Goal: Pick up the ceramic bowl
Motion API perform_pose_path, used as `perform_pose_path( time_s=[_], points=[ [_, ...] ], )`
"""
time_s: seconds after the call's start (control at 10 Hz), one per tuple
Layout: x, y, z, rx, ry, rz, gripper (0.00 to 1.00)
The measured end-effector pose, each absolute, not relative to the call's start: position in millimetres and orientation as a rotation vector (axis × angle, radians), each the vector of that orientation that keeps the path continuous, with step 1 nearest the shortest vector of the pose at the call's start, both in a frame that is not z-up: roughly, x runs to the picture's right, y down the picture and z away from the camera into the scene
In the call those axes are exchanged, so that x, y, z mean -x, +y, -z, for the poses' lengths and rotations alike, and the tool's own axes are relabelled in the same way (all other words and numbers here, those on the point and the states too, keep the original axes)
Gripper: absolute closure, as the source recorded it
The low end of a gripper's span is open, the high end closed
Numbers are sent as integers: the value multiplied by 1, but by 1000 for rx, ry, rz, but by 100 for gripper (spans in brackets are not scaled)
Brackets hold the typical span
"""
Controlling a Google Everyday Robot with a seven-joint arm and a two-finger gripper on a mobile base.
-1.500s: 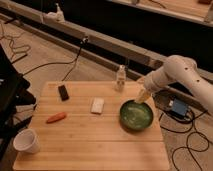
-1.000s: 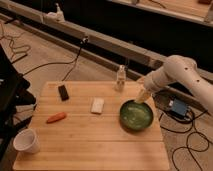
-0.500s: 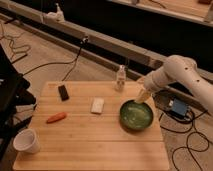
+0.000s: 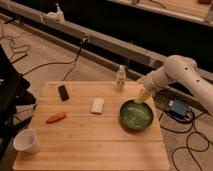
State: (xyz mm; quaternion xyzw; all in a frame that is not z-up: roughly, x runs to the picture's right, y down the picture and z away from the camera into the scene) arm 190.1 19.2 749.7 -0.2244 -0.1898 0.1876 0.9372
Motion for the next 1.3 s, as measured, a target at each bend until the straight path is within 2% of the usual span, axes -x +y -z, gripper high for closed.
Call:
perform_pose_path(
  time_s=[1.0, 1.3],
  points=[
    [-188, 7, -742, 422, -420, -368, 27],
    [-178, 23, -751, 434, -442, -335, 27]
  ],
)
